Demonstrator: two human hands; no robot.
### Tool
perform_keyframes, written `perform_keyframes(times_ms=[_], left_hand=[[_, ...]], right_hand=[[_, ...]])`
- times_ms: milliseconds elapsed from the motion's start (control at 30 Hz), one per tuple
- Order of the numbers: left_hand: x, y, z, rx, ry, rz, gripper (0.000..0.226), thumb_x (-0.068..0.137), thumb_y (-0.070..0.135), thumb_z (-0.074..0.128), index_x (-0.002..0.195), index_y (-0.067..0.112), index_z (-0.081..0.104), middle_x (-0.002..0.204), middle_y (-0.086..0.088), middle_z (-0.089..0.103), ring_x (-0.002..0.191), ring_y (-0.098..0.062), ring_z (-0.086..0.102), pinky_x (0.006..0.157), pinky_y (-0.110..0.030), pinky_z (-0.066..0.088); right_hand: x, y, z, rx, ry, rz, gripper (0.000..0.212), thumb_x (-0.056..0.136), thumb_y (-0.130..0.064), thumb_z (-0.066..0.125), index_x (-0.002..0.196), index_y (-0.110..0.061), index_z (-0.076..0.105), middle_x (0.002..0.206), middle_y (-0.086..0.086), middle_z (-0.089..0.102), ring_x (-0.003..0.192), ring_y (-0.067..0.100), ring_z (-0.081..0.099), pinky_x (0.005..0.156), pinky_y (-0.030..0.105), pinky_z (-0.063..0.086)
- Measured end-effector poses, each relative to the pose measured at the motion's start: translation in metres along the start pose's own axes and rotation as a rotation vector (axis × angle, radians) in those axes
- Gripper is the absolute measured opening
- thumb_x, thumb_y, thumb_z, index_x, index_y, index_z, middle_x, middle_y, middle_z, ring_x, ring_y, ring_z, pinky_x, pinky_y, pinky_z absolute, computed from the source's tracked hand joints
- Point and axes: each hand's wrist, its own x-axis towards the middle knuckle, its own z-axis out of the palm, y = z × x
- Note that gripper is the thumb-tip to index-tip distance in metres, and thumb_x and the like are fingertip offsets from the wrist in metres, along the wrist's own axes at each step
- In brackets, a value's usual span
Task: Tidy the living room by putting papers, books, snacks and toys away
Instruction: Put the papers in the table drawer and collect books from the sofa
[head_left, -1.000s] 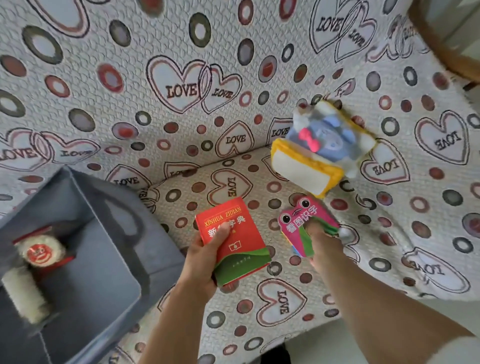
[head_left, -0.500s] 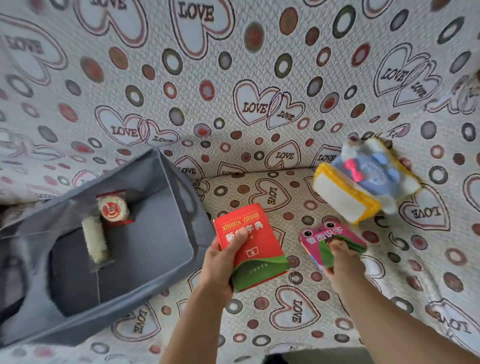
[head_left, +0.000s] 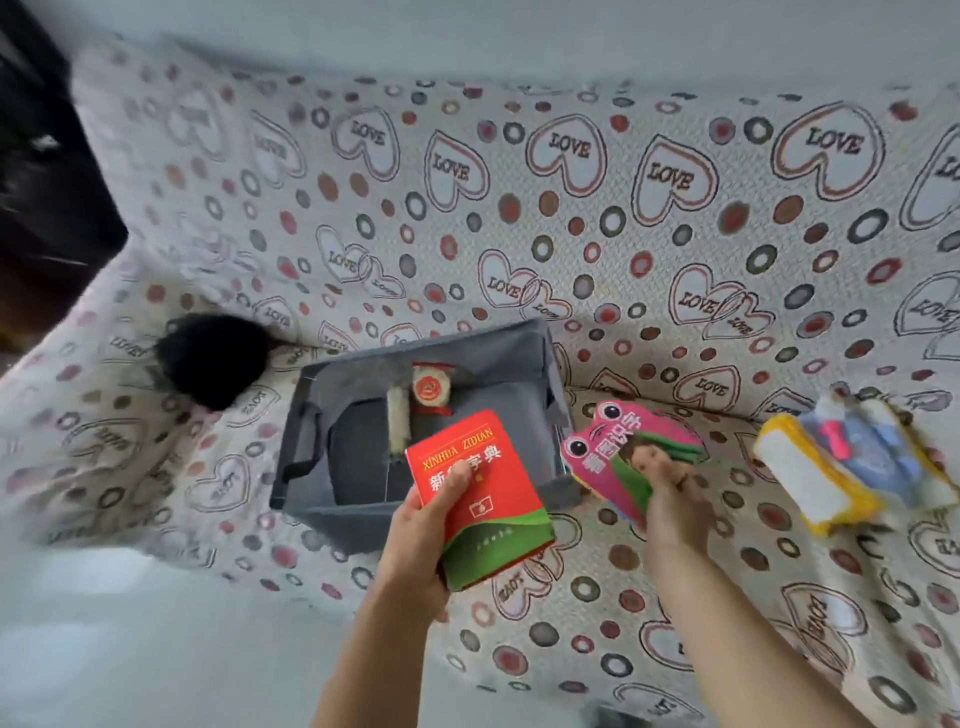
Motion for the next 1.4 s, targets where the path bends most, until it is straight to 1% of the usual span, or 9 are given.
perform_keyframes(times_ms=[200, 367, 500, 767, 833, 933, 1133, 1233, 1400], left_hand=[[-0.076, 0.048, -0.129, -0.142, 0.173, 0.096, 0.046, 0.080, 0.032, 0.073, 0.119, 0.011, 0.062, 0.097, -0.015, 0.075, 0.075, -0.028, 0.073, 0.062, -0.042, 0.061], [-0.140, 0.083, -0.231, -0.285, 0.302, 0.199, 0.045, 0.079, 0.033, 0.073, 0.116, 0.012, 0.061, 0.094, -0.013, 0.075, 0.070, -0.026, 0.073, 0.059, -0.040, 0.061], [-0.188, 0.100, -0.305, -0.386, 0.404, 0.288, 0.045, 0.075, 0.034, 0.076, 0.112, 0.010, 0.062, 0.092, -0.013, 0.076, 0.071, -0.026, 0.073, 0.057, -0.038, 0.060], [-0.266, 0.101, -0.428, -0.586, 0.546, 0.448, 0.047, 0.072, 0.039, 0.075, 0.109, 0.012, 0.065, 0.090, -0.012, 0.076, 0.068, -0.025, 0.074, 0.056, -0.036, 0.059], [-0.278, 0.100, -0.452, -0.629, 0.589, 0.473, 0.051, 0.072, 0.039, 0.075, 0.113, 0.011, 0.064, 0.096, -0.014, 0.075, 0.072, -0.027, 0.074, 0.059, -0.037, 0.059], [-0.291, 0.098, -0.484, -0.704, 0.647, 0.513, 0.054, 0.075, 0.038, 0.075, 0.119, 0.009, 0.062, 0.103, -0.016, 0.074, 0.078, -0.029, 0.073, 0.064, -0.040, 0.060], [-0.310, 0.101, -0.556, -0.915, 0.793, 0.582, 0.050, 0.077, 0.030, 0.075, 0.121, 0.009, 0.060, 0.101, -0.017, 0.074, 0.078, -0.031, 0.073, 0.063, -0.045, 0.060], [-0.322, 0.106, -0.595, -1.000, 0.885, 0.614, 0.059, 0.073, 0.030, 0.077, 0.123, 0.006, 0.059, 0.103, -0.019, 0.073, 0.079, -0.032, 0.073, 0.061, -0.045, 0.059], [-0.342, 0.107, -0.650, -1.128, 1.023, 0.687, 0.077, 0.059, 0.036, 0.082, 0.124, 0.001, 0.059, 0.103, -0.021, 0.073, 0.086, -0.036, 0.072, 0.072, -0.051, 0.058]], right_hand=[[-0.142, 0.008, 0.079, -0.075, -0.294, -0.057, 0.026, 0.089, -0.036, 0.064, 0.101, -0.014, 0.068, 0.093, 0.009, 0.067, 0.069, 0.014, 0.061, 0.064, 0.027, 0.050], [-0.247, 0.019, 0.139, -0.099, -0.488, -0.117, 0.023, 0.091, -0.043, 0.058, 0.080, -0.024, 0.062, 0.078, 0.000, 0.068, 0.066, 0.012, 0.064, 0.052, 0.022, 0.045], [-0.316, 0.029, 0.175, -0.115, -0.612, -0.167, 0.019, 0.093, -0.043, 0.056, 0.086, -0.026, 0.061, 0.102, 0.004, 0.068, 0.066, 0.016, 0.068, 0.051, 0.024, 0.047], [-0.446, 0.054, 0.252, -0.286, -0.857, -0.392, 0.038, 0.096, -0.043, 0.051, 0.075, -0.014, 0.063, 0.086, 0.016, 0.067, 0.083, 0.033, 0.064, 0.083, 0.045, 0.055], [-0.475, 0.060, 0.270, -0.313, -0.954, -0.383, 0.040, 0.097, -0.040, 0.051, 0.083, -0.005, 0.064, 0.087, 0.029, 0.062, 0.073, 0.031, 0.059, 0.068, 0.032, 0.052], [-0.514, 0.068, 0.298, -0.346, -1.102, -0.396, 0.032, 0.099, -0.032, 0.048, 0.093, -0.004, 0.063, 0.079, 0.008, 0.066, 0.066, 0.017, 0.059, 0.050, 0.014, 0.049], [-0.602, 0.113, 0.375, -0.484, -1.363, -0.442, 0.030, 0.097, -0.039, 0.050, 0.089, -0.014, 0.065, 0.091, 0.011, 0.072, 0.085, 0.032, 0.069, 0.084, 0.051, 0.056], [-0.649, 0.134, 0.414, -0.555, -1.482, -0.416, 0.031, 0.099, -0.036, 0.047, 0.107, -0.010, 0.062, 0.090, 0.010, 0.070, 0.075, 0.026, 0.067, 0.063, 0.037, 0.056], [-0.730, 0.177, 0.464, -0.701, -1.702, -0.484, 0.028, 0.101, -0.032, 0.045, 0.099, -0.009, 0.062, 0.080, 0.006, 0.064, 0.059, 0.016, 0.057, 0.039, 0.020, 0.039]])
